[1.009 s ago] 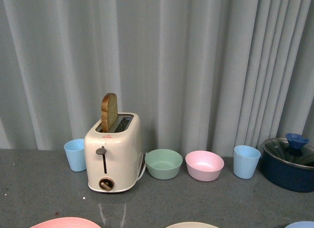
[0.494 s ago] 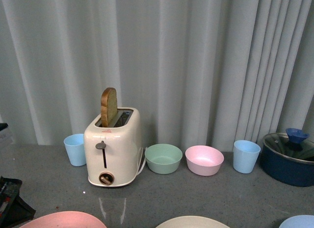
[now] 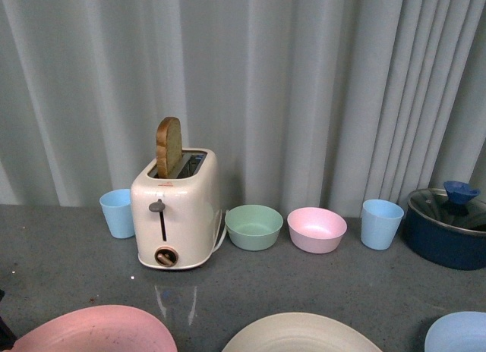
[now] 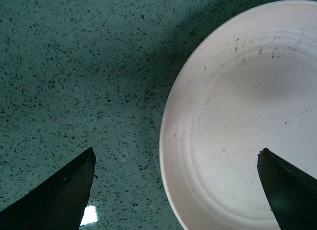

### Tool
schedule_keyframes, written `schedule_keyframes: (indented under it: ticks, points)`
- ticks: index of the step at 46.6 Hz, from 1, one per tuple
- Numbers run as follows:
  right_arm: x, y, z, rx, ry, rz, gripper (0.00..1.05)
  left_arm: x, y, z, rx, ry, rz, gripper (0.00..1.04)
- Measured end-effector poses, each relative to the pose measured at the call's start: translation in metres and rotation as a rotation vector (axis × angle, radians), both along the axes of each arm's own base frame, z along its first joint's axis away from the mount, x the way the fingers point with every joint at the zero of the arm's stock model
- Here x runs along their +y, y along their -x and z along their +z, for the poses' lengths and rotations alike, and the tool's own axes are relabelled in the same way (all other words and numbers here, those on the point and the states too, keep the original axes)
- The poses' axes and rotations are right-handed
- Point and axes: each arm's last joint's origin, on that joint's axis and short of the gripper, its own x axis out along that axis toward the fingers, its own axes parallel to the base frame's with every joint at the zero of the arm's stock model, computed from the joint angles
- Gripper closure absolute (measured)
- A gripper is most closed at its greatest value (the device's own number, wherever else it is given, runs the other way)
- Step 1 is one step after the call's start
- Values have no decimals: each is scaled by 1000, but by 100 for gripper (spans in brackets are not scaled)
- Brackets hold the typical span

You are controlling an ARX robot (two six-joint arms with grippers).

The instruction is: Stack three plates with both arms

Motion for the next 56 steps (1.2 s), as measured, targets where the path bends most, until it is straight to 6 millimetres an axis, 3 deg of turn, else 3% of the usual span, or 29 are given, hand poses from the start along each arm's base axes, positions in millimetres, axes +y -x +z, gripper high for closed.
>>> schedule_keyframes:
  ticks: [14, 37, 56]
  points:
    - [0, 0, 0, 0, 0, 0, 7, 16, 2, -15, 34, -6, 0, 7]
    - [0, 0, 0, 0, 0, 0, 7, 9, 0, -45, 49, -17, -20, 7]
    - [0, 0, 0, 0, 0, 0, 7, 5, 1, -55, 59, -39, -28, 7]
